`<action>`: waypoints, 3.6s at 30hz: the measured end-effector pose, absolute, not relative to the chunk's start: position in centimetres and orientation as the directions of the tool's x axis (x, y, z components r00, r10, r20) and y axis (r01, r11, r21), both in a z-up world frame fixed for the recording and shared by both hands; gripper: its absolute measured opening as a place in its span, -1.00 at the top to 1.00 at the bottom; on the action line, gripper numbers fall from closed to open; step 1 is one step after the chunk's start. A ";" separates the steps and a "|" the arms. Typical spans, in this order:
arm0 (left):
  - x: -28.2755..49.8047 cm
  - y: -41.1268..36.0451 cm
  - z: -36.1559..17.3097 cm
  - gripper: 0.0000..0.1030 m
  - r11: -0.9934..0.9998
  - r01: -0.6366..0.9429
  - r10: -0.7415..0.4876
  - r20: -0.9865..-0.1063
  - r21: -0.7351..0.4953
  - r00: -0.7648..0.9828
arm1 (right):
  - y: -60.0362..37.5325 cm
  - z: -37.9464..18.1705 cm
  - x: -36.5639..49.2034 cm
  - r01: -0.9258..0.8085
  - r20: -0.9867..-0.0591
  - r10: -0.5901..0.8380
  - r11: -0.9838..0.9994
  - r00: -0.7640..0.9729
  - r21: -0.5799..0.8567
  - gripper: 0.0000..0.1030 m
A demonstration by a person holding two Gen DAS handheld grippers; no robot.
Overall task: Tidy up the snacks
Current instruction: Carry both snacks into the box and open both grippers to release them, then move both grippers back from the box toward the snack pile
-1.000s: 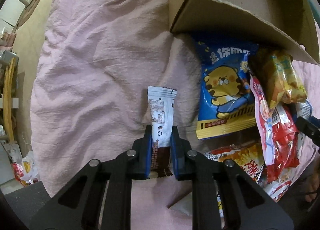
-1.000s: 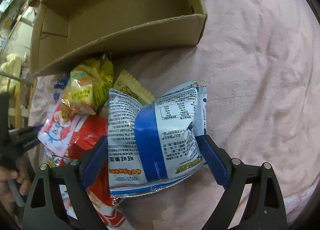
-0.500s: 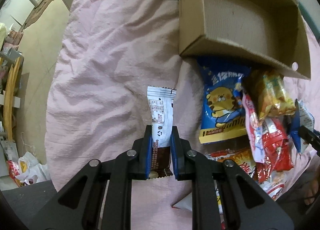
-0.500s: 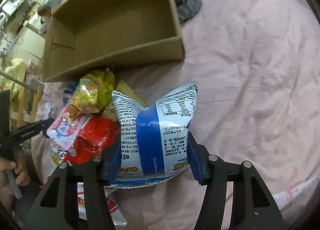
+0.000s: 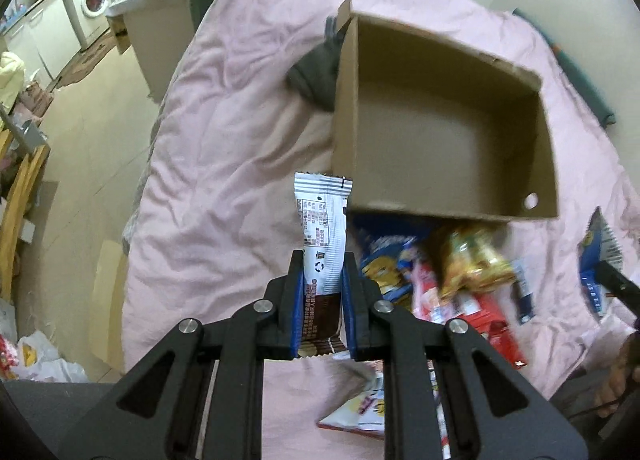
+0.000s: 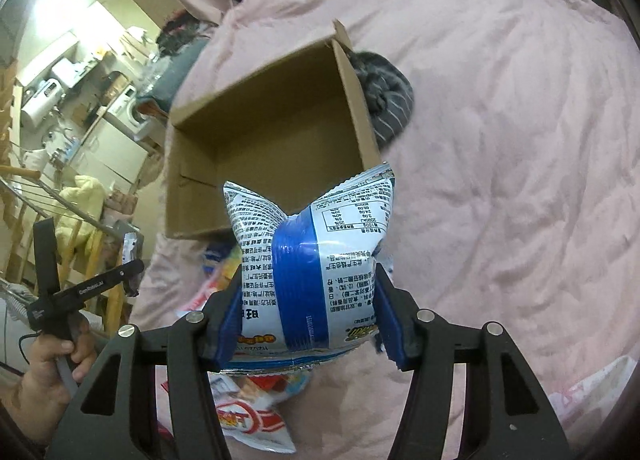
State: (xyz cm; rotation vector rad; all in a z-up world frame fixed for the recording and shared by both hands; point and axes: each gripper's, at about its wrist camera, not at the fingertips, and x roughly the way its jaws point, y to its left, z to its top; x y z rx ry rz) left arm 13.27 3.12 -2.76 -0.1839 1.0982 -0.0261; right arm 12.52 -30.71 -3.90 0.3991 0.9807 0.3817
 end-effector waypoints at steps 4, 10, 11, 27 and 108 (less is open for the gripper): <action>14.0 2.3 -1.2 0.74 0.983 -0.052 -0.130 -0.863 -0.178 0.488 | -29.2 -2.9 12.7 -0.174 -0.681 0.504 0.852 0.531 0.494 -0.16; 16.1 1.2 -0.2 0.74 0.979 -0.029 -0.157 -0.840 -0.200 0.519 | -27.8 -2.1 14.3 -0.203 -0.658 0.516 0.845 0.549 0.494 -0.16; 16.3 0.9 0.0 0.74 0.980 -0.023 -0.155 -0.837 -0.196 0.525 | -27.6 -2.0 14.6 -0.207 -0.655 0.513 0.848 0.555 0.489 -0.16; 22.4 -2.7 -0.1 0.74 0.987 0.032 -0.147 -0.813 -0.156 0.563 | -25.9 -2.5 21.2 -0.192 -0.667 0.459 0.879 0.587 0.435 -0.16; 20.3 -3.3 -1.0 -0.55 0.996 0.063 -0.089 -0.753 -0.063 0.652 | -24.2 -3.0 23.2 -0.163 -0.661 0.436 0.886 0.611 0.435 -0.90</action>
